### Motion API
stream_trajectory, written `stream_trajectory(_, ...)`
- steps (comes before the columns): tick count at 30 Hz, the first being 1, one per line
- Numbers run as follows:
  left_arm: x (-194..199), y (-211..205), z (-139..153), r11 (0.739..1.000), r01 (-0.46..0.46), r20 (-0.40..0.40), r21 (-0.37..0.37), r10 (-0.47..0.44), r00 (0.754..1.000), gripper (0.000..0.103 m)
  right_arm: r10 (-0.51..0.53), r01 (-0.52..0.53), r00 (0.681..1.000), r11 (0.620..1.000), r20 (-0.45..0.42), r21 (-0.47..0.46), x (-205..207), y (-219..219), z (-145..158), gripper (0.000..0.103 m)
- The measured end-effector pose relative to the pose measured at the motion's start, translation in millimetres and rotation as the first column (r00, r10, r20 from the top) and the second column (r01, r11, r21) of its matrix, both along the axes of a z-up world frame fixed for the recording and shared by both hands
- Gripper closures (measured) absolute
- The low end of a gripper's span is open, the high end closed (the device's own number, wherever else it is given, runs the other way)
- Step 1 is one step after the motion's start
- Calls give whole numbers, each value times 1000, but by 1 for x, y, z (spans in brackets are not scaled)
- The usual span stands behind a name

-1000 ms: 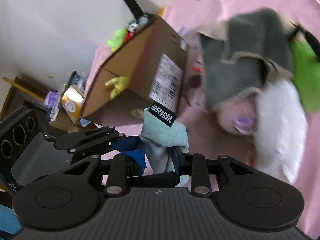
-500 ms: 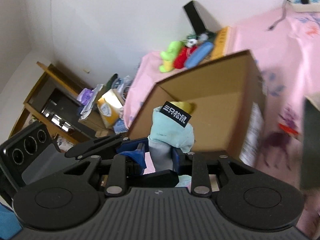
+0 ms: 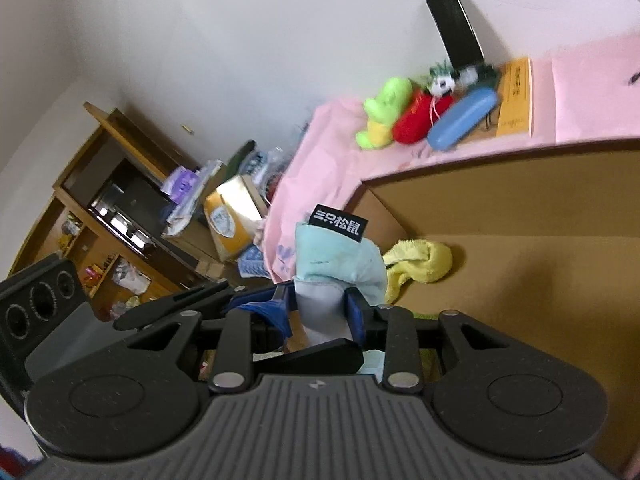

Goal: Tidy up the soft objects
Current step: 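Carry the light blue cloth into the box and release it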

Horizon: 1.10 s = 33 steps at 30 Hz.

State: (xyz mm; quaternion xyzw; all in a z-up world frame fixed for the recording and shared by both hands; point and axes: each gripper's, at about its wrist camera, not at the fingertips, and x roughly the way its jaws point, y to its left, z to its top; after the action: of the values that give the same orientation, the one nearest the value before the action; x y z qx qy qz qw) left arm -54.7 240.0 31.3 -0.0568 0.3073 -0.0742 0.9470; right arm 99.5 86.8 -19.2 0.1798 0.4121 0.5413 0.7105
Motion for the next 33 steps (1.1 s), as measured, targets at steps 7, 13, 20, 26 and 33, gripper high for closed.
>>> stream_trajectory(7, 12, 29, -30, 997, -74, -104, 21, 76, 992, 40, -19, 9, 989, 997, -144, -72, 11, 43, -36, 88)
stream_trajectory(13, 17, 40, -42, 993, -109, -138, 35, 113, 984, 38, -38, 11, 970, 994, -240, -112, 14, 62, -51, 88)
stream_trajectory(20, 19, 39, -41, 995, -99, -135, 29, 102, 986, 36, -64, 37, 969, 992, -237, -117, 15, 57, -48, 88)
stream_trajectory(26, 24, 27, -38, 996, -83, -137, 36, 87, 987, 36, -95, 67, 966, 991, -241, -120, 19, 49, -48, 88)
stream_trajectory(33, 23, 5, -34, 996, -45, -128, 76, 55, 990, 36, -159, 136, 960, 984, -232, -111, 17, 23, -44, 88)
